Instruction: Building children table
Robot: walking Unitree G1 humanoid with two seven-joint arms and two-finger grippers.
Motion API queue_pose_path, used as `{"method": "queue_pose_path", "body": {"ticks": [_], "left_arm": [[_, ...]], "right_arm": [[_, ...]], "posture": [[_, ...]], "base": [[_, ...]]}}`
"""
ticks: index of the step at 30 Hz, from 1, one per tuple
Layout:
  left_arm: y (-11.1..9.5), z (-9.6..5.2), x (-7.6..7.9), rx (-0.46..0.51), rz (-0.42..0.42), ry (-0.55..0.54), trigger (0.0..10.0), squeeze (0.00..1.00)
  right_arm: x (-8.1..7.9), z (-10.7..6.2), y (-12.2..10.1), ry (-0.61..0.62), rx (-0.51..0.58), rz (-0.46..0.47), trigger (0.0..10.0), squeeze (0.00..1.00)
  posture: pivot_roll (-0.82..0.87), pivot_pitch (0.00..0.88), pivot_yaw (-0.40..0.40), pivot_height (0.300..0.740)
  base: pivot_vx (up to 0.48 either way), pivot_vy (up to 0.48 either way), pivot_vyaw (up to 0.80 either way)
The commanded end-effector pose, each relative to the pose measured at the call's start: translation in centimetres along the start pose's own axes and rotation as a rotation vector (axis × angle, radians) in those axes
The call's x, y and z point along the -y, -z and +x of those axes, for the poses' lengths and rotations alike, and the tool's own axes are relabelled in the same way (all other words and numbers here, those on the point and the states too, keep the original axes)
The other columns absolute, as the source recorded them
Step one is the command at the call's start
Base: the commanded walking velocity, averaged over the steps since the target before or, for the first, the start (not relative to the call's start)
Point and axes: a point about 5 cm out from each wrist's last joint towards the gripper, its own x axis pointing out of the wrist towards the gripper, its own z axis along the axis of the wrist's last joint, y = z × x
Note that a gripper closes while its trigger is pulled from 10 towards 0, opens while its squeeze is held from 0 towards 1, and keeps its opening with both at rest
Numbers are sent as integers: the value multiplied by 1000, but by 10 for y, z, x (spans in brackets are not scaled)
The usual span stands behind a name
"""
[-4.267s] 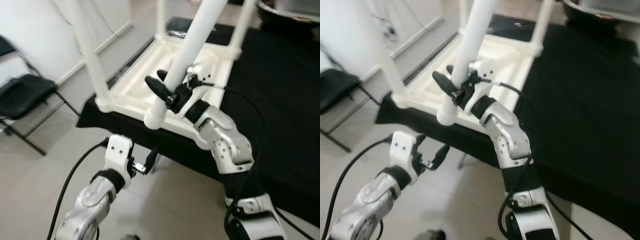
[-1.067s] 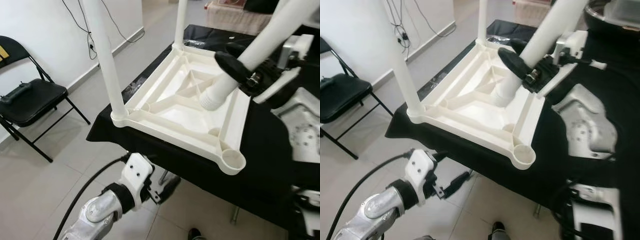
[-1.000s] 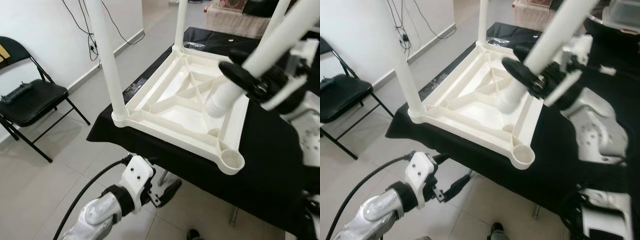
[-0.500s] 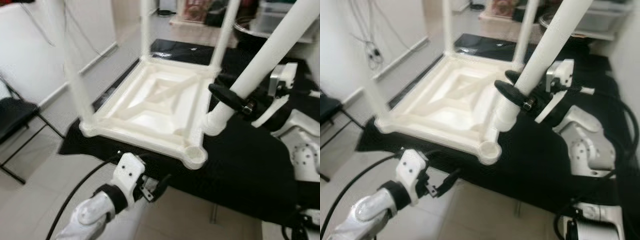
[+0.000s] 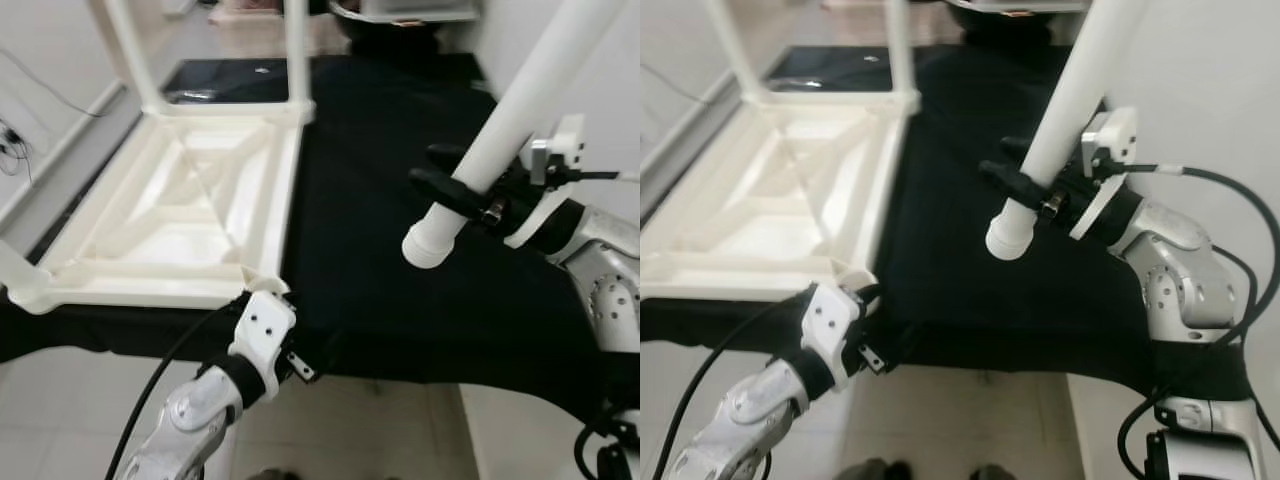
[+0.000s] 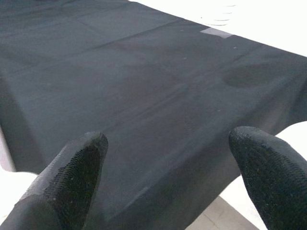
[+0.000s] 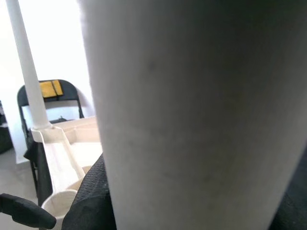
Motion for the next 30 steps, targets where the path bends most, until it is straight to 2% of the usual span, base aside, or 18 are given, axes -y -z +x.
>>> {"method": "queue_pose_path", "body": {"ticks": [1,3,10,17,21,26,30], "left_arm": [[7,-3,-3,-38,-5,-35,10000,0],[8,-3,-4,-51,5,-43,10000,0],[10,-3,-3,-69,7,-52,10000,0],[8,-4,-1,-62,15,-46,10000,0],[6,-4,2,-53,48,-31,10000,0],[3,-3,5,-48,36,-29,10000,0],[4,-7,11,-62,22,0,10000,0]], "right_arm": [[-8,7,0,-48,8,-10,10000,0],[-9,9,0,-54,9,-4,10000,0],[-20,17,3,-103,25,27,10000,0],[-22,20,-1,-122,65,54,10000,0],[-23,19,-3,-160,76,61,10000,0],[-25,17,-4,-191,70,63,10000,0],[-29,10,-2,-258,35,54,10000,0]], "posture": [[63,201,-7,740],[63,200,-8,740],[66,201,-7,740],[67,202,-8,740],[68,202,-11,740],[68,201,-10,740],[67,201,-8,740]], "base": [[0,0,0],[0,0,0],[0,480,0],[0,480,0],[0,0,0],[0,0,0],[0,0,0]]}}
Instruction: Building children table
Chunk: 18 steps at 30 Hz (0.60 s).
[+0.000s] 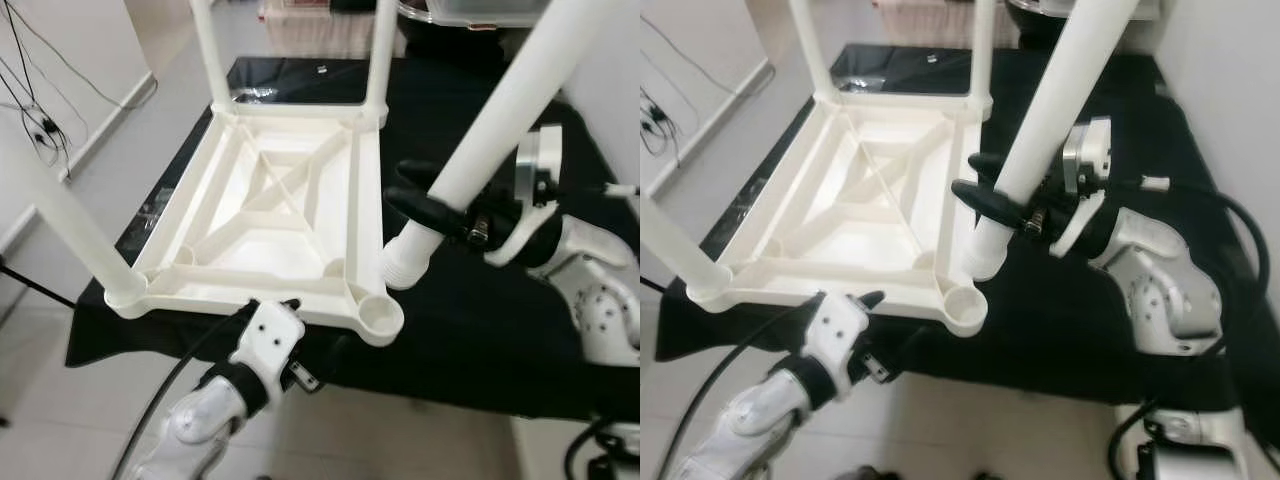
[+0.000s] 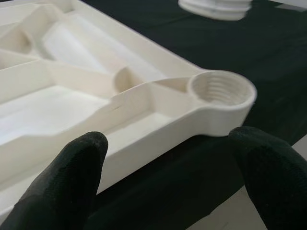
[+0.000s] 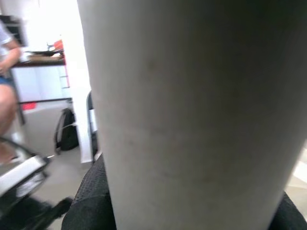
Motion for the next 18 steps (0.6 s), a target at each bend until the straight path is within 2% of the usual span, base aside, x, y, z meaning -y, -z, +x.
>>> {"method": "queue_pose_path", "body": {"ticks": [1,3,5,10,15,18], "left_arm": [[4,-2,6,-25,-15,27,10000,0],[6,-6,9,-37,-31,51,10000,0],[10,-16,16,-70,-47,88,10000,0],[13,-29,23,-100,-30,103,10000,0],[11,-37,25,-129,103,36,10000,0],[11,-37,24,-134,121,13,10000,0]], "right_arm": [[-3,-3,0,-29,-16,-4,10000,0],[-7,-4,2,-62,-34,-8,10000,0],[-15,-2,6,-138,-74,-8,10000,0],[-21,5,9,-214,-89,1,10000,0],[-21,12,12,-241,-75,26,10000,0],[-21,13,12,-245,-74,28,10000,0]], "posture": [[67,201,-8,740],[64,201,-2,740],[62,201,1,740],[62,202,3,740],[74,213,0,740],[74,213,0,740]], "base": [[0,0,0],[0,0,0],[0,0,0],[0,0,0],[0,0,0],[0,0,0]]}}
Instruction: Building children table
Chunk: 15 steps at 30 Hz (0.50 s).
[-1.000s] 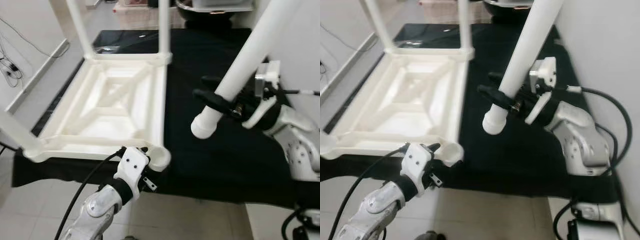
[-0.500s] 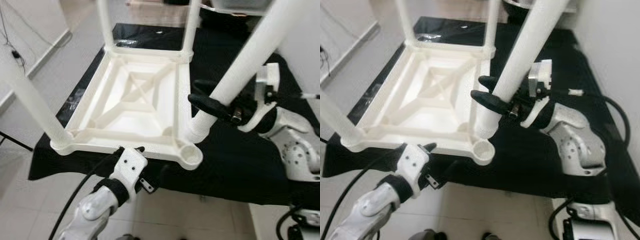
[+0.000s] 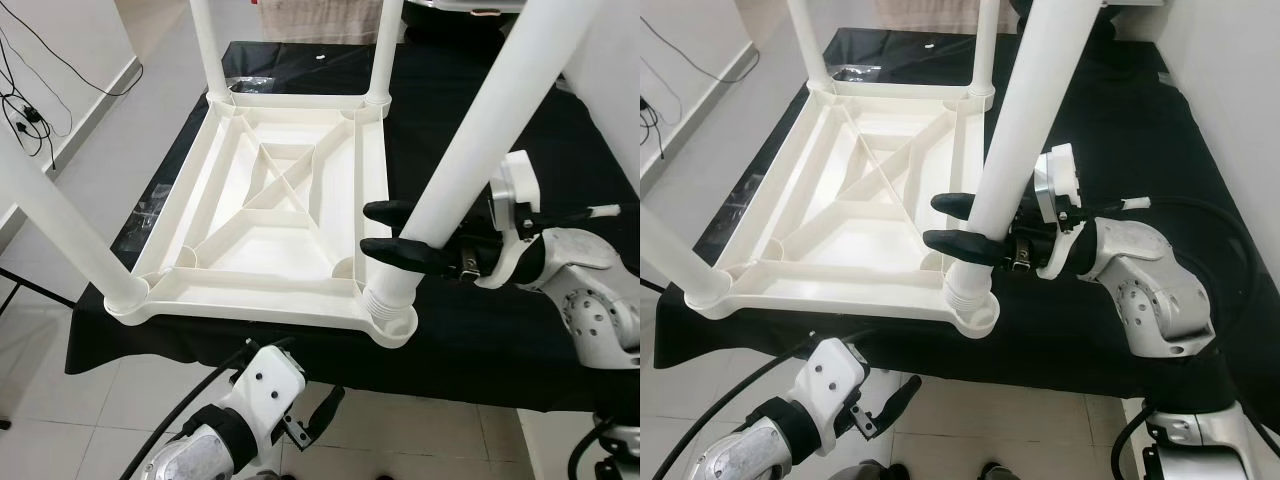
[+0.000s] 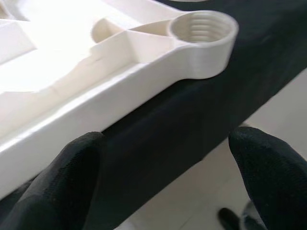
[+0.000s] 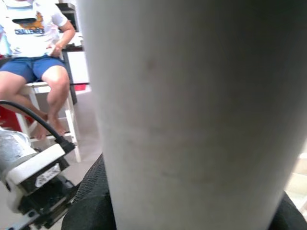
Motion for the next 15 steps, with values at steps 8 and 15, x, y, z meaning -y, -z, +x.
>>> {"method": "queue_pose_path", "body": {"ticks": [8,15], "left_arm": [[0,-8,-50,-122,182,-527,10000,0],[-26,-3,-67,54,197,-684,10000,0]], "right_arm": [[9,5,-2,20,16,-21,10000,0],[12,6,-2,45,21,-31,10000,0]], "posture": [[79,226,-8,740],[74,222,-11,740]], "base": [[0,0,0],[0,0,0]]}}
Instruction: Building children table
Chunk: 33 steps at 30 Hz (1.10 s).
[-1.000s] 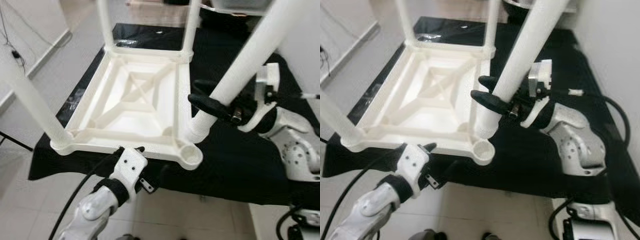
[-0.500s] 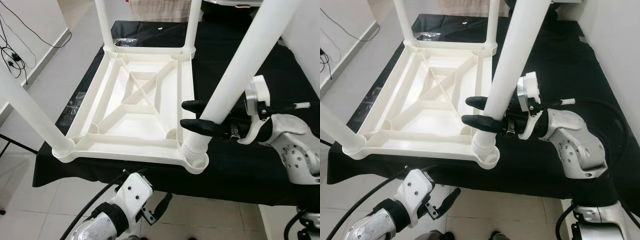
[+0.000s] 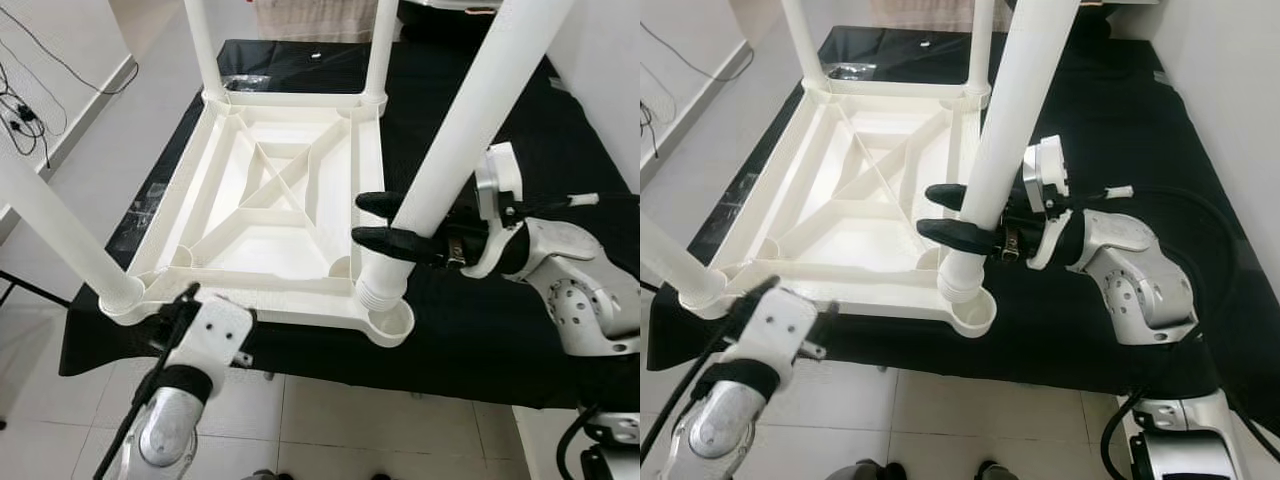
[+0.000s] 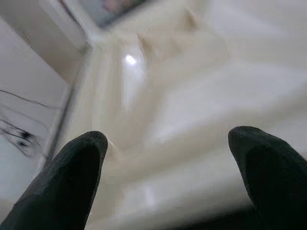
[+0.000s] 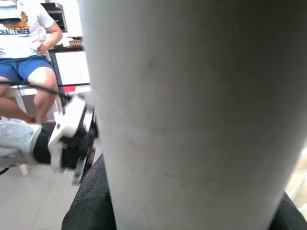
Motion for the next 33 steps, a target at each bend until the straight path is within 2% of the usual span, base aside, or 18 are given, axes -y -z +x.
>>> {"method": "queue_pose_path", "body": {"ticks": [1,5,13,15,16,17,18,20,27,33], "left_arm": [[-6,3,-8,39,7,-94,10000,0],[-15,15,-11,111,64,-127,10000,0],[-23,19,-10,171,64,-115,10000,0],[-24,18,-3,169,-1,-65,10000,0],[-19,18,3,120,-72,-15,10000,0],[-19,18,3,120,-72,-15,10000,0],[-15,18,9,86,-134,25,10000,0],[-12,16,18,59,-188,83,10000,0],[-12,14,31,55,-212,185,10000,0],[-9,11,34,48,-180,219,10000,0]], "right_arm": [[0,2,-3,0,12,-24,10000,0],[1,3,-3,13,25,-27,10000,0],[3,3,-4,25,28,-33,10000,0],[4,3,-4,37,30,-36,10000,0],[4,3,-4,41,31,-36,10000,0],[4,3,-4,41,31,-36,10000,0],[4,3,-4,45,32,-37,10000,0],[5,4,-3,51,34,-38,10000,0],[7,5,-2,74,34,-37,10000,0],[6,5,-1,72,31,-34,10000,0]], "posture": [[74,222,-11,740],[71,220,-14,740],[71,221,-15,740],[71,221,-15,740],[73,220,-15,740],[73,220,-15,740],[75,218,-15,740],[73,219,-13,740],[72,217,-14,740],[72,217,-15,740]], "base": [[0,0,0],[0,0,0],[0,0,0],[0,0,0],[0,0,0],[0,0,0],[0,0,0],[0,0,0],[0,0,0],[0,0,0]]}}
